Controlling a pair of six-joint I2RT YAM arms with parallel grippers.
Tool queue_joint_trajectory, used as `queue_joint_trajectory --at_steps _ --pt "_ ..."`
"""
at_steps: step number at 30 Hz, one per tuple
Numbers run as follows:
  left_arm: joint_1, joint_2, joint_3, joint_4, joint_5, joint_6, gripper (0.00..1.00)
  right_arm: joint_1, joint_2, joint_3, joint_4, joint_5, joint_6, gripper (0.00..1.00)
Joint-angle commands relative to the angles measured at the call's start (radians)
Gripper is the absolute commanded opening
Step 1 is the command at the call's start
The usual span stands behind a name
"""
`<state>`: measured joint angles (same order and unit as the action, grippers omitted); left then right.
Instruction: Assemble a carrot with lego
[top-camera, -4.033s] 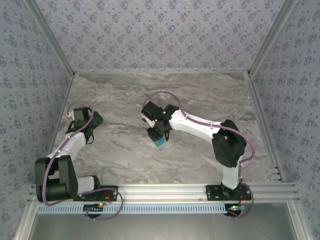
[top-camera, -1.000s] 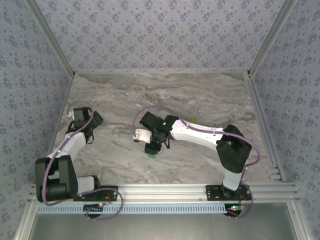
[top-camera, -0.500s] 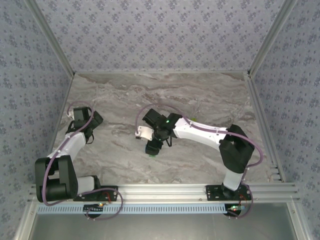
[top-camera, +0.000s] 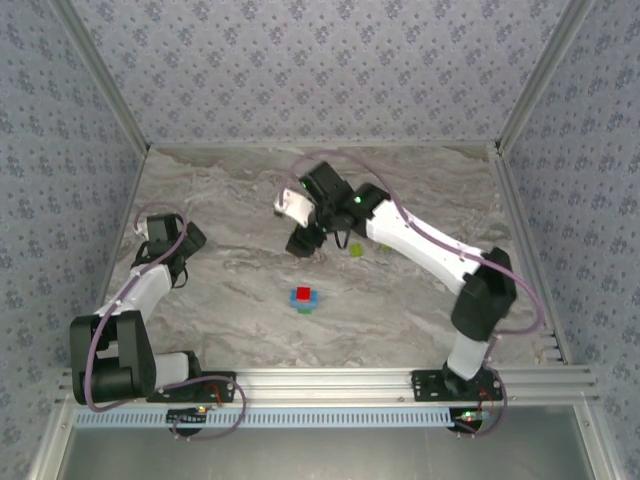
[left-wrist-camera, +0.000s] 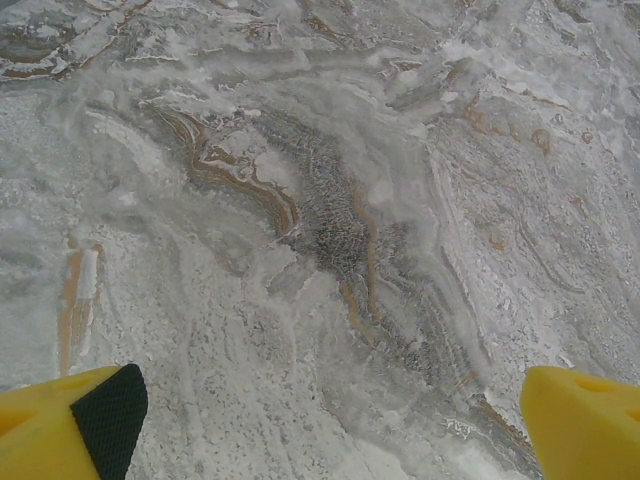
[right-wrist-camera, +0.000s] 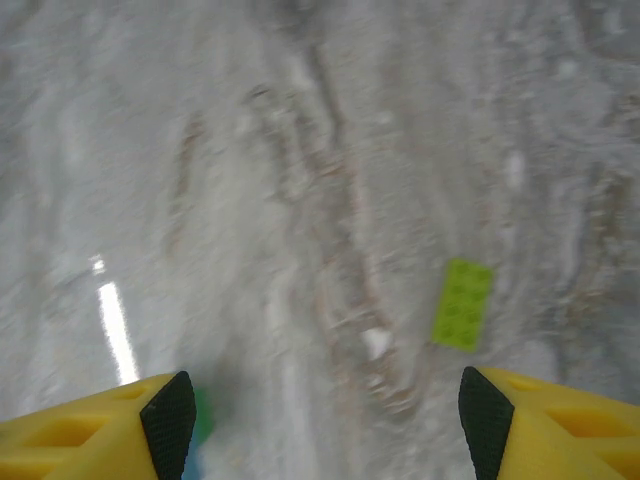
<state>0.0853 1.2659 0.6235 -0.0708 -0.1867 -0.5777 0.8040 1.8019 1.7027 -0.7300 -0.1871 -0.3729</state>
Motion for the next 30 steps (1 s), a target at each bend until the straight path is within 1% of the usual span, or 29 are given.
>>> queue_joint_trajectory --at_steps 1,3,5,9,17,30 --pt "0.006 -0.005 0.034 0.0 0.005 -0.002 0.97 -0.05 0.229 0.168 -0.132 0.084 0.037 0.74" --pt "0.008 -0.007 0.033 -0.001 0.002 -0.002 0.98 -0.072 0.348 0.282 -0.173 0.105 0.043 0.73" --pt "0.01 -0.008 0.033 -0.001 -0.001 -0.002 0.98 -0.094 0.447 0.368 -0.182 0.099 0.062 0.73" --pt "0.011 -0.005 0.034 0.002 0.003 -0.001 0.97 -0.118 0.543 0.453 -0.184 0.079 0.083 0.73" --pt "0.013 0.003 0.04 0.006 0.01 -0.005 0.97 -0.119 0.573 0.436 -0.178 0.068 0.083 0.73" --pt "0.013 0.007 0.042 0.006 0.009 -0.004 0.97 -0.115 0.645 0.444 -0.193 0.086 0.051 0.67"
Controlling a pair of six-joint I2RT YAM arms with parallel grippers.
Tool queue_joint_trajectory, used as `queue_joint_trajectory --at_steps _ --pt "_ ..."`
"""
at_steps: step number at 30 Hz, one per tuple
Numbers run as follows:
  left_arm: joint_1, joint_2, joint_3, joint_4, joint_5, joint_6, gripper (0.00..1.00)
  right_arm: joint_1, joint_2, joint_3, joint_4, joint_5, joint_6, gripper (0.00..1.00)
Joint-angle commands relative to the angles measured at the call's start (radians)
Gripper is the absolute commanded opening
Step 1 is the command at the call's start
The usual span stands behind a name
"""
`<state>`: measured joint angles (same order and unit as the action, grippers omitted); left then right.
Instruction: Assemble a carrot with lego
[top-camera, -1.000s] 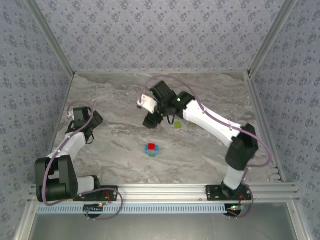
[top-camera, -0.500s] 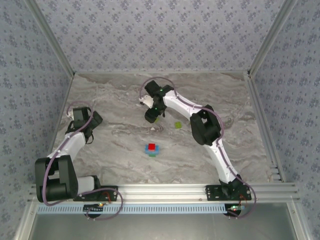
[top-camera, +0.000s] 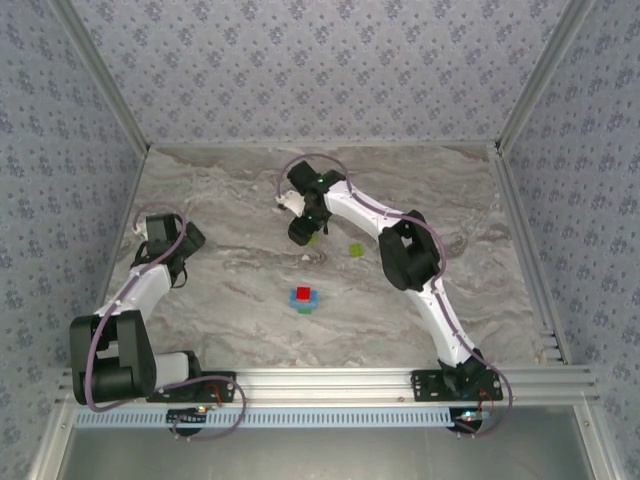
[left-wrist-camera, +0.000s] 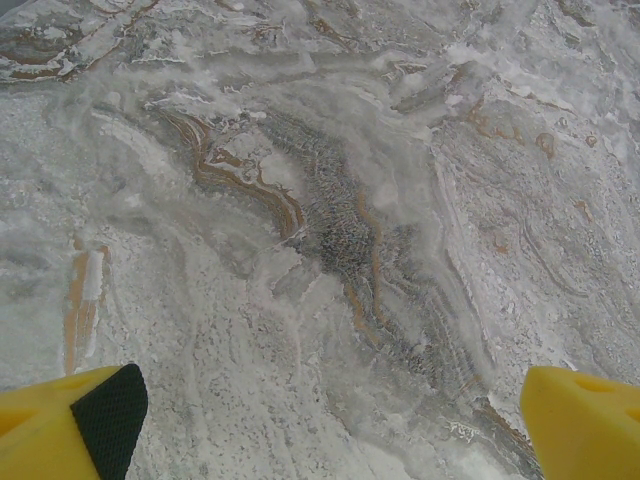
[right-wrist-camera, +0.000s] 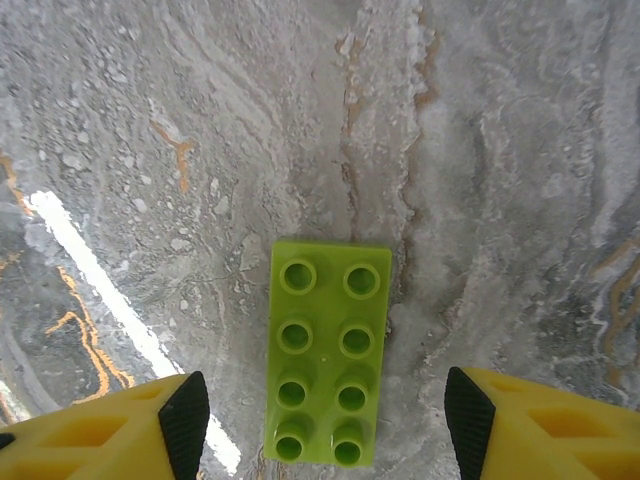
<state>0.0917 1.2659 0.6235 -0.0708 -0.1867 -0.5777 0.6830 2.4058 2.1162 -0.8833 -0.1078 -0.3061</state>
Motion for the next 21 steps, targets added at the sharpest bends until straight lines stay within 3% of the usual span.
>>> queue_joint_trajectory --at_steps 1,10,16,21 --pt "0.006 0.007 0.041 0.006 0.009 -0.004 0.97 0.006 0.046 0.034 -0.045 0.007 -0.02 0.67" --pt "0.006 0.013 0.045 0.008 0.009 -0.002 0.97 0.011 0.086 0.053 -0.052 0.003 -0.037 0.63" --pt "0.006 0.02 0.049 0.007 0.012 -0.002 0.97 0.018 0.091 0.057 -0.069 0.015 -0.051 0.41" --pt "0.006 0.023 0.051 0.008 0.012 -0.002 0.97 0.015 0.04 0.048 -0.094 0.025 -0.05 0.34"
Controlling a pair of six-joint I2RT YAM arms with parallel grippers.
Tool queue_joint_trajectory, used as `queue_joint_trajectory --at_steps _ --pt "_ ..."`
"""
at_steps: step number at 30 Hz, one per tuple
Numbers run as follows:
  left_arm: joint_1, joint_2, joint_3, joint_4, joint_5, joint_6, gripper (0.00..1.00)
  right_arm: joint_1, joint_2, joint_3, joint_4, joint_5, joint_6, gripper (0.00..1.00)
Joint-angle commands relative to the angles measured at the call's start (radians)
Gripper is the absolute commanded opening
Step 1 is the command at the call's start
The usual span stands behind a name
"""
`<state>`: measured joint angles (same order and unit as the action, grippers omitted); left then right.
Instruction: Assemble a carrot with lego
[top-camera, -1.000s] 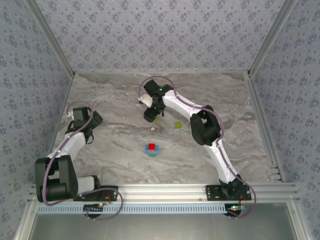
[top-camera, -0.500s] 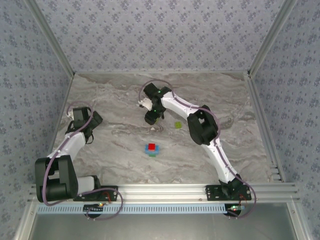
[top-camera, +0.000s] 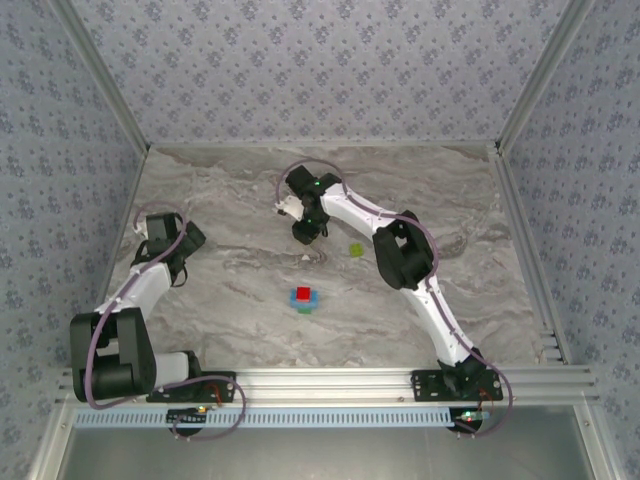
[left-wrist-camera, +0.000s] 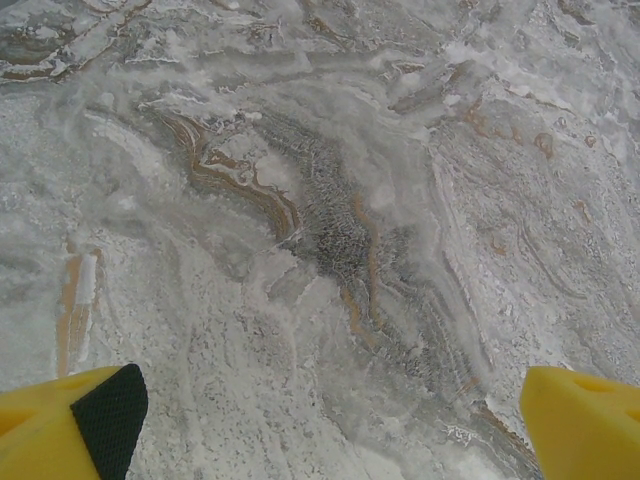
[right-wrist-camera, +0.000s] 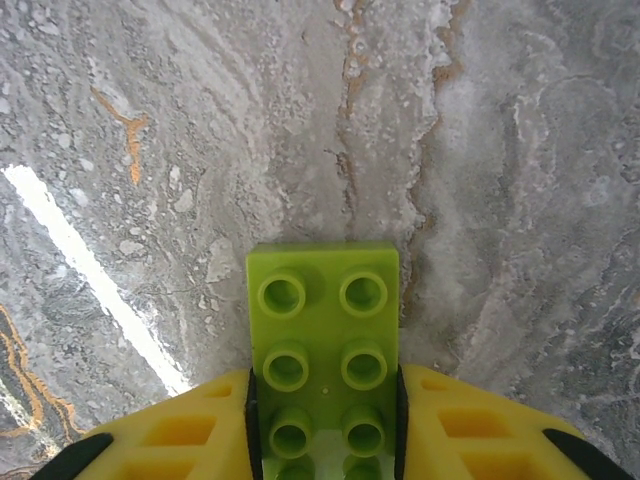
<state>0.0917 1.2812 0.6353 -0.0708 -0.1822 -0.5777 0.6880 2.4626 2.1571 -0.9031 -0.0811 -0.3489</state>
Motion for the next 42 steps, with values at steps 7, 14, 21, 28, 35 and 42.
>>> queue_joint_trajectory --at_steps 7,14,21,28,35,42 --pt "0.006 0.008 0.039 0.009 0.01 -0.002 0.97 0.01 -0.205 -0.049 -0.122 -0.002 -0.008 0.3" --pt "0.006 0.008 0.038 0.009 0.014 -0.004 0.98 0.049 -0.431 -0.214 -0.158 -0.012 -0.012 0.3" --pt "0.006 0.0 0.033 0.011 0.017 -0.005 0.97 0.157 -0.578 -0.389 -0.155 -0.037 -0.009 0.3" --pt "0.006 -0.006 0.028 0.008 0.017 -0.005 0.97 0.219 -0.616 -0.484 -0.12 -0.021 0.023 0.29" --pt "0.006 -0.008 0.027 0.006 0.015 -0.004 0.97 0.244 -0.644 -0.532 -0.092 -0.028 0.039 0.29" --pt "0.007 -0.006 0.027 0.006 0.015 -0.002 0.98 0.251 -0.673 -0.563 -0.085 -0.042 0.041 0.29"
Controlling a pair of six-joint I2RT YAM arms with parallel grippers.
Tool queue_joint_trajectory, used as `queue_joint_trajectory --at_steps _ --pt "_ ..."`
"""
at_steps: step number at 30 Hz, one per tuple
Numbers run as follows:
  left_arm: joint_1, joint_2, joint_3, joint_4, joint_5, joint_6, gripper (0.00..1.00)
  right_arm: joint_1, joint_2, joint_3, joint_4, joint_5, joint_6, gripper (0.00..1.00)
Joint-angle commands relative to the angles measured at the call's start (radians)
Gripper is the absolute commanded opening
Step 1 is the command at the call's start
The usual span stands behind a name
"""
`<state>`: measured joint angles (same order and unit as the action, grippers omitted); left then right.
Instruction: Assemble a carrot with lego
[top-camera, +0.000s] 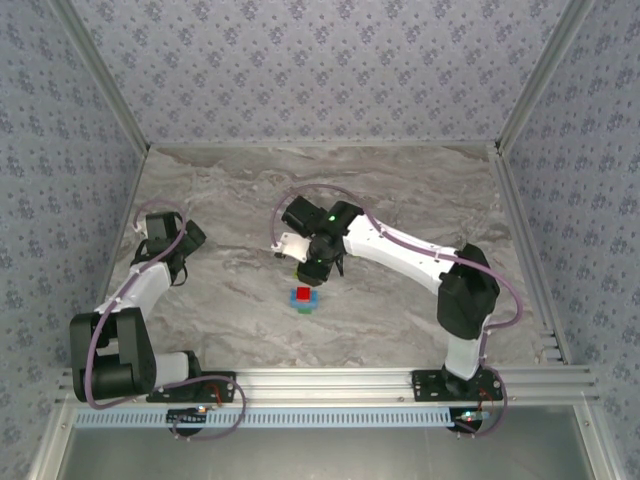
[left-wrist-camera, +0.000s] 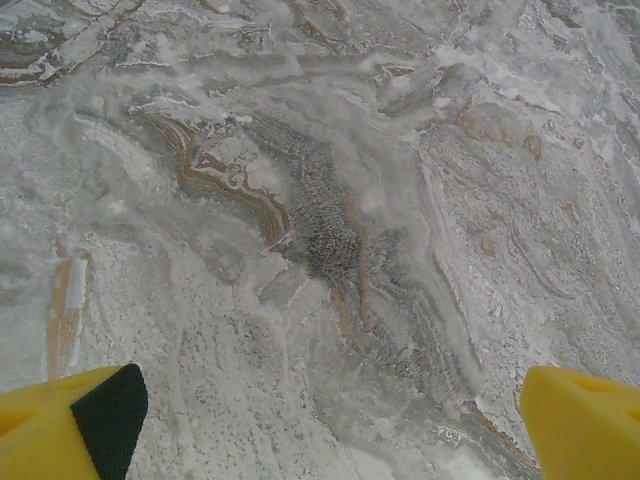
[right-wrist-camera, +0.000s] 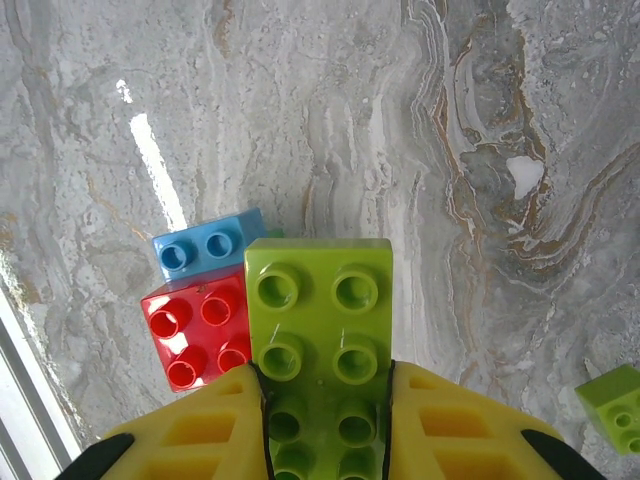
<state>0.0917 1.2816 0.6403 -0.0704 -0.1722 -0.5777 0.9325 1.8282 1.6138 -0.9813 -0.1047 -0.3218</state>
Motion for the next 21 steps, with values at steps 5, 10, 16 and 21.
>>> queue_joint_trajectory --at_steps 5,10,16,21 --pt "0.006 -0.006 0.024 0.007 0.005 -0.002 0.98 0.017 -0.059 -0.041 -0.013 -0.057 0.002 0.29" --pt "0.006 -0.006 0.022 0.006 0.007 -0.002 0.97 0.027 -0.06 -0.043 -0.01 -0.072 -0.013 0.29" --pt "0.006 -0.008 0.021 0.005 0.004 -0.002 0.97 0.031 -0.035 -0.017 -0.027 -0.089 -0.031 0.29" --pt "0.006 -0.008 0.022 0.004 0.005 -0.002 0.97 0.034 -0.012 -0.004 -0.046 -0.084 -0.052 0.29"
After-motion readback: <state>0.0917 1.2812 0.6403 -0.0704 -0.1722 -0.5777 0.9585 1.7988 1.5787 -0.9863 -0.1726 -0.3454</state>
